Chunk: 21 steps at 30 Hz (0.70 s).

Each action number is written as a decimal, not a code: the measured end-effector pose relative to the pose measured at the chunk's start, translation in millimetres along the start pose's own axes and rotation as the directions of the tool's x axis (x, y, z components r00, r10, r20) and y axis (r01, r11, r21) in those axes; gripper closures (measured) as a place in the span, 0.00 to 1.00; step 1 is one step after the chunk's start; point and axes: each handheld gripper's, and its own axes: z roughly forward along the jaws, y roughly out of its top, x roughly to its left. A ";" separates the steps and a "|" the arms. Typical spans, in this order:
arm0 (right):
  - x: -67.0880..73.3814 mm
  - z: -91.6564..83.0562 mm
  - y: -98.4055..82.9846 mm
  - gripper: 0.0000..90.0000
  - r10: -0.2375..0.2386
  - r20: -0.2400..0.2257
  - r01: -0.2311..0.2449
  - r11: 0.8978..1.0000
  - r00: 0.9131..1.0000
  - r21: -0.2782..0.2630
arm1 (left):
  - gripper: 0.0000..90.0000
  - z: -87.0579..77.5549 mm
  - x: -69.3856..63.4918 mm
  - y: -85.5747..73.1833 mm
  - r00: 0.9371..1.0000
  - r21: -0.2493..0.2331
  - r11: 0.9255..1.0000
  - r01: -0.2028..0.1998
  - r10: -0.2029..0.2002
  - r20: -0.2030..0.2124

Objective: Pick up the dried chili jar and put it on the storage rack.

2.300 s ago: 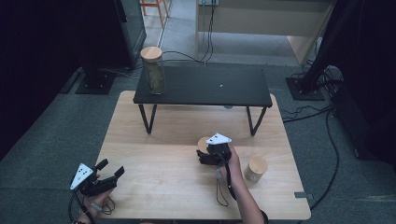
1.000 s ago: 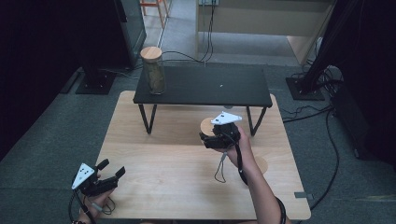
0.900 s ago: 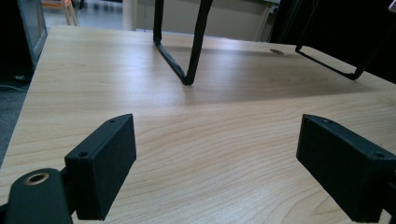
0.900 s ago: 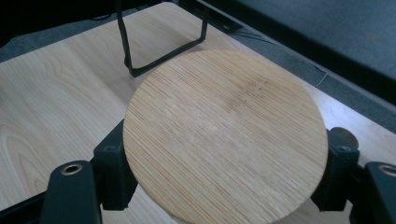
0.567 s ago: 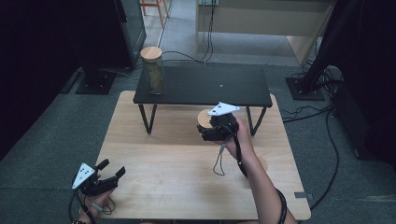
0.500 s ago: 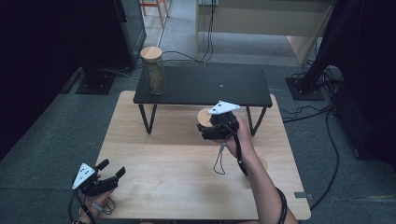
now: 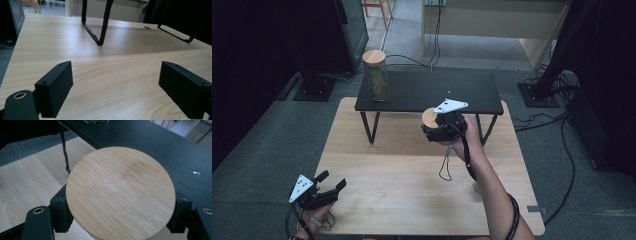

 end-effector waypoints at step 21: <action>-16.2 9.3 41.4 0.28 0.037 0.012 -0.037 0.999 0.999 -0.002 | 0.14 -0.3 1.8 -0.4 1.000 -0.004 1.000 0.009 -0.009 0.005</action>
